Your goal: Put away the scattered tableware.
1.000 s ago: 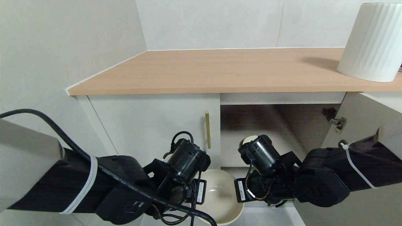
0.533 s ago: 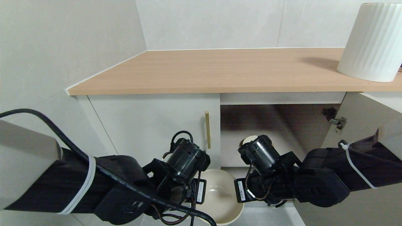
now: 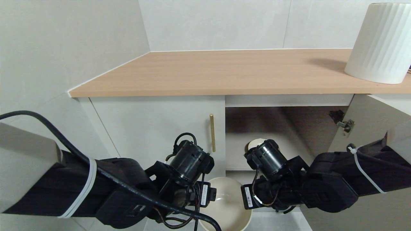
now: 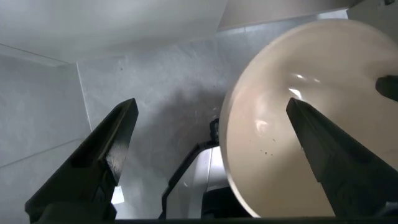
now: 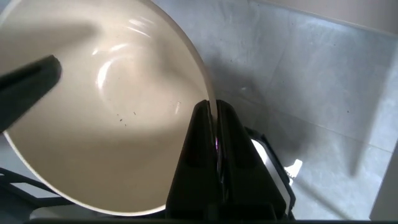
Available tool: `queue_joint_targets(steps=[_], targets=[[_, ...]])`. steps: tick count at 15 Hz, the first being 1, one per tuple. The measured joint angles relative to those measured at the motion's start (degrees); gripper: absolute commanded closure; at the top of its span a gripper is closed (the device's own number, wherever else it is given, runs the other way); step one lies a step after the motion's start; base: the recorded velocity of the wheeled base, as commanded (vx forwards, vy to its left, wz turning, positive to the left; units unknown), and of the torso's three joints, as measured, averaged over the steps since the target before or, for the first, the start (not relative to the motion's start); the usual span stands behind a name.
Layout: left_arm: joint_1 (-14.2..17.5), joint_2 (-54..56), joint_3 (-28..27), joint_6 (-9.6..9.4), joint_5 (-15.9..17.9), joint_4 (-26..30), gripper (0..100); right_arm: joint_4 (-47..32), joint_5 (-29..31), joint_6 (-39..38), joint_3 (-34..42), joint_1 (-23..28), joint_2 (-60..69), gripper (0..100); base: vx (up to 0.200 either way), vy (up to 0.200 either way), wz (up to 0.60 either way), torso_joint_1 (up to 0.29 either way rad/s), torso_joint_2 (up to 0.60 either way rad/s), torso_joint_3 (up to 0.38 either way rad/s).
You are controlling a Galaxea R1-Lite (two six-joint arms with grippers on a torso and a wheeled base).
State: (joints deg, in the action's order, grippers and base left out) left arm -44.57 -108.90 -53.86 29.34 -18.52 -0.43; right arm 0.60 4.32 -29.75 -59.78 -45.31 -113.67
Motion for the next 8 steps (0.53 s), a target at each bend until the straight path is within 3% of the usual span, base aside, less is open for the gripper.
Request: queue_joint_targets(steps=[4, 8], targets=[[0.1, 0.5, -0.1, 0.07, 0.0, 0.0, 0, -3.0, 2.4, 2.0, -0.2, 3.5, -0.9, 100, 0.000, 0.000, 0.00, 0.000, 0.00, 0.000], [0.3, 0.9, -0.1, 0.10, 0.0, 0.0, 0, 2.0, 6.4, 0.6, -2.0, 11.7, -3.7, 100, 0.000, 0.000, 0.00, 0.000, 0.00, 0.000]])
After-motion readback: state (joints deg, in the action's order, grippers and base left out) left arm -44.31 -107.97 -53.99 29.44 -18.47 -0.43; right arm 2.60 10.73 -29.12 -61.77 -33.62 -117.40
